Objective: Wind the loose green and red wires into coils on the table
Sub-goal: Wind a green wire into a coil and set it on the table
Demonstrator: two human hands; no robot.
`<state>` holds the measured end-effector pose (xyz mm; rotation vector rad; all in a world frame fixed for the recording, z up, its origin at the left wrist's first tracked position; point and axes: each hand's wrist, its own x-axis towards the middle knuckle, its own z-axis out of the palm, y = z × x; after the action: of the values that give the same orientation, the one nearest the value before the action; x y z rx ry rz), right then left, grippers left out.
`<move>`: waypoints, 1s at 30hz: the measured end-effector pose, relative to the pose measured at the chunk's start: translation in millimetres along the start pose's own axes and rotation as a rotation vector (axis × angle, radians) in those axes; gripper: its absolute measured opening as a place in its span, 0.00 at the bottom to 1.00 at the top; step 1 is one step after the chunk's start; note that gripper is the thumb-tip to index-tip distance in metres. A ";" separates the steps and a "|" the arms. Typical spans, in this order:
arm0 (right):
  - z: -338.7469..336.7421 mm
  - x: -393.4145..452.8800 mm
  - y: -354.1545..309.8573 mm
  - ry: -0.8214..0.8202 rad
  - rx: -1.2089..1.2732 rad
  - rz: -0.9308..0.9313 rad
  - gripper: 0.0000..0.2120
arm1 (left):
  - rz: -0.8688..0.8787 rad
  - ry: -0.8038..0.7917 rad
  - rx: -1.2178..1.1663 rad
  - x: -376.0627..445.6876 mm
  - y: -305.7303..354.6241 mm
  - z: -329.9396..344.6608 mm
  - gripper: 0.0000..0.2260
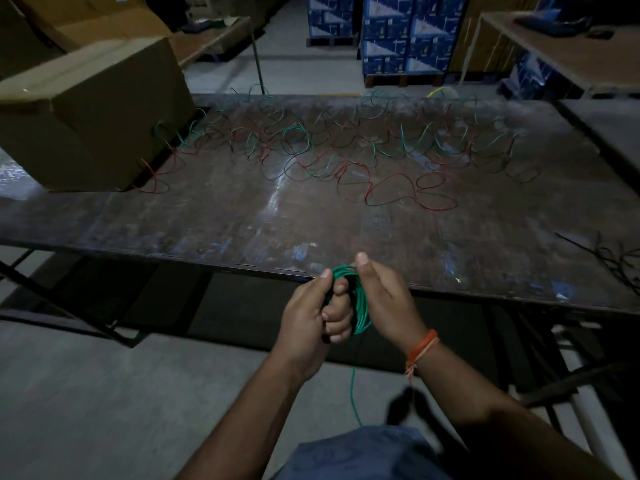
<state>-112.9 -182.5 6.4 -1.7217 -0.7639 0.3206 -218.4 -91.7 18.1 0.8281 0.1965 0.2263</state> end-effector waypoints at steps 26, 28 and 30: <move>-48.2 -8.6 18.6 -0.219 -0.050 0.101 0.07 | 0.013 0.156 -0.483 -3.5 30.8 -37.3 0.15; -45.3 -14.9 21.9 -0.276 -0.132 0.075 0.06 | 0.059 0.165 -0.526 -1.8 29.3 -37.8 0.15; -41.0 -22.2 24.5 -0.347 -0.220 0.064 0.06 | 0.130 0.201 -0.553 1.4 31.3 -40.2 0.15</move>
<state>-97.9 -230.8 -8.4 -1.9262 -1.0273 0.6091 -231.3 -42.5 14.7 0.2674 0.2533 0.4629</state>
